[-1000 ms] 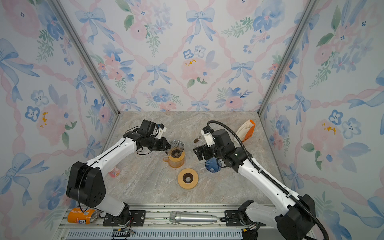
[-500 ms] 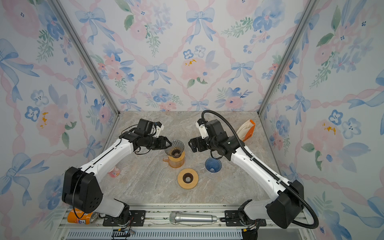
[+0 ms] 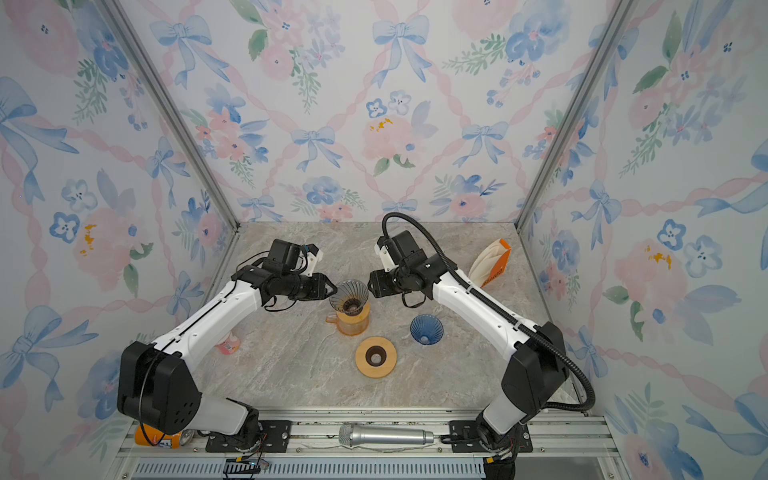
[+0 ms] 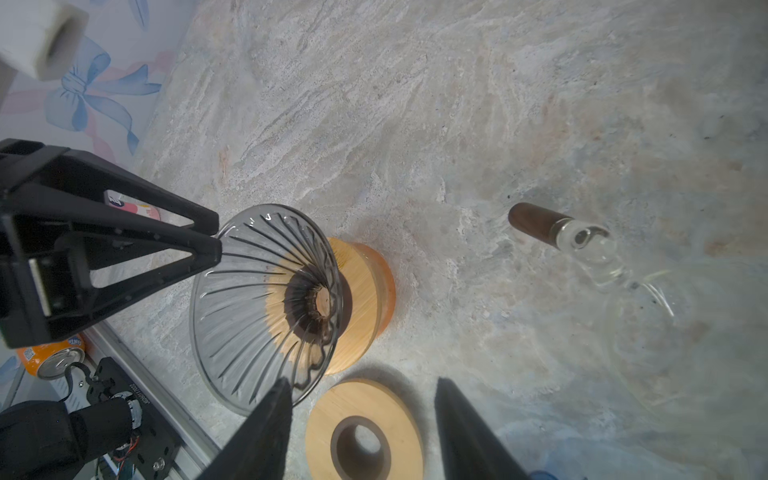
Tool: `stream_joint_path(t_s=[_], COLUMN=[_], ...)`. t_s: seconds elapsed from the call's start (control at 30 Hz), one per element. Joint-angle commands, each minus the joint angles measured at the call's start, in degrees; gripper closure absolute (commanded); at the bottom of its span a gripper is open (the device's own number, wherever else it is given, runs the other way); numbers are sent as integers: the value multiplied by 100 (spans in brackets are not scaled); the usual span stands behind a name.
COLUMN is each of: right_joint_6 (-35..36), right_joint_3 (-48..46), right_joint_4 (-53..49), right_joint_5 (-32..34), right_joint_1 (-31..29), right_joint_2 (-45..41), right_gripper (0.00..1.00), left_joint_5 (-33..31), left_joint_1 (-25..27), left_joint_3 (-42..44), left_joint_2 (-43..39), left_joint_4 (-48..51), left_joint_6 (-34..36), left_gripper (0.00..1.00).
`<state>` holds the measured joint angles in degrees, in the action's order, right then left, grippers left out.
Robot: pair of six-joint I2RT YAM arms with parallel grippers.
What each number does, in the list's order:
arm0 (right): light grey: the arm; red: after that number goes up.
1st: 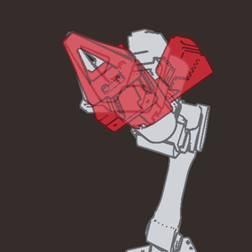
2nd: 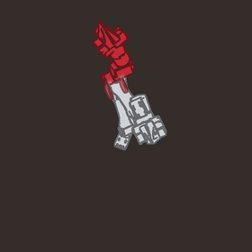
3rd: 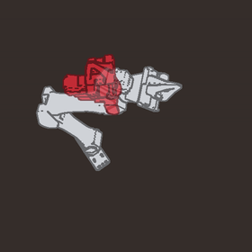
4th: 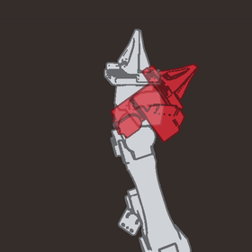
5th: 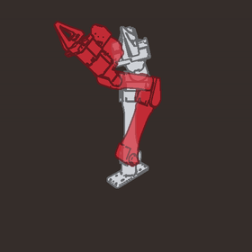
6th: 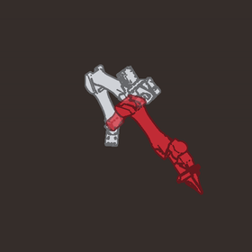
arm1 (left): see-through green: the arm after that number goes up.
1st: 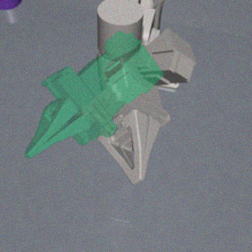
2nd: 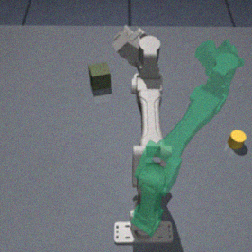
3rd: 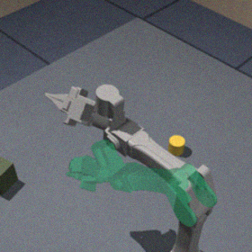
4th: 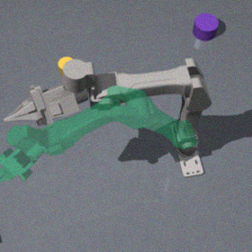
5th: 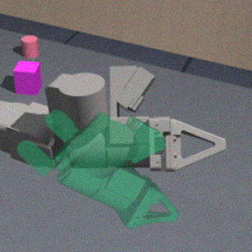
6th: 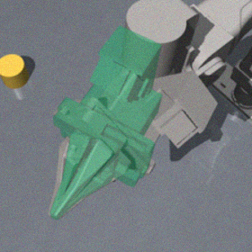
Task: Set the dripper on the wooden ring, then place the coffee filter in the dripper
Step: 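Lower the grey dripper into the stand while the right gripper reaches toward it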
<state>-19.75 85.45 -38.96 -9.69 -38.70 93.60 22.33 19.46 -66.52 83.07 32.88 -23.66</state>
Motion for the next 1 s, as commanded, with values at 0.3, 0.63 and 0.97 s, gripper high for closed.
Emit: stream_joint_path(t_s=[0.3,0.63,0.97], right_joint_6=[-318,-387,-484], right_joint_3=[449,380,242], right_joint_4=[-244,-200,-15], right_joint_5=[-268,-340,-511], right_joint_1=[-186,-166,-46], right_joint_2=[566,668,668], right_gripper=[57,69,73], left_joint_5=[115,123,160], left_joint_1=[-27,-30,20], left_joint_3=[64,10,-114], left_joint_2=[174,244,359], left_joint_4=[-1,-16,-18], left_joint_6=[143,186,205], left_gripper=[71,78,80])
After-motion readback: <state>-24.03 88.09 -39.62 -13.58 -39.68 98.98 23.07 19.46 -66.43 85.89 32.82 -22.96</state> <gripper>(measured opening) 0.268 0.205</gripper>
